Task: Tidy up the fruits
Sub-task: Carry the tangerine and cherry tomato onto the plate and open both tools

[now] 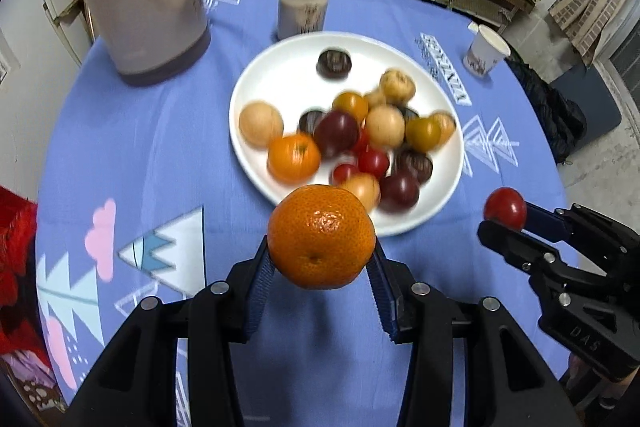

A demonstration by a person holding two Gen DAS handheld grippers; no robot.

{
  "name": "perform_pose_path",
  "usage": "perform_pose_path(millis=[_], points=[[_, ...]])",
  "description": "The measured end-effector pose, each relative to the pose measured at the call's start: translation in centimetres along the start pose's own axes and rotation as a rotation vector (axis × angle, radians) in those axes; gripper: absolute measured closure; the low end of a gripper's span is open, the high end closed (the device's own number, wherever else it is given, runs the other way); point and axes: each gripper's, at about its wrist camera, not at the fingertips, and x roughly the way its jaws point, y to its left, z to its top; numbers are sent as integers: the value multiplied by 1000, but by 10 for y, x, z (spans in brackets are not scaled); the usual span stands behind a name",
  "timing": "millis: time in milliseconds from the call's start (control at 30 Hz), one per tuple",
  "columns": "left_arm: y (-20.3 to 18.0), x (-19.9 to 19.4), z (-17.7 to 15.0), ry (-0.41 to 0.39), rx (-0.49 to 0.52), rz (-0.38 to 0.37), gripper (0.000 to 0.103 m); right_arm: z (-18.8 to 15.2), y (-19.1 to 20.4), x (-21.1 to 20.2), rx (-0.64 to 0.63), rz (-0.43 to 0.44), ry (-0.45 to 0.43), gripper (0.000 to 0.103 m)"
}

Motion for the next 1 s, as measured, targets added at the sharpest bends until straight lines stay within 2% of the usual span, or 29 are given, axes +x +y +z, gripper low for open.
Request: perform_pose_path(millis=[233,500,700,1000], points=[[-4,6,33,-23,23,-2,57,37,-5,13,6,11,-34,71],[4,37,69,-13,-6,4,57,67,-17,52,23,15,-20,71],[12,58,84,1,-28,12,57,72,-22,79,26,7,12,70],[20,68,89,0,-46,8,57,74,-24,95,22,-11,34,70]])
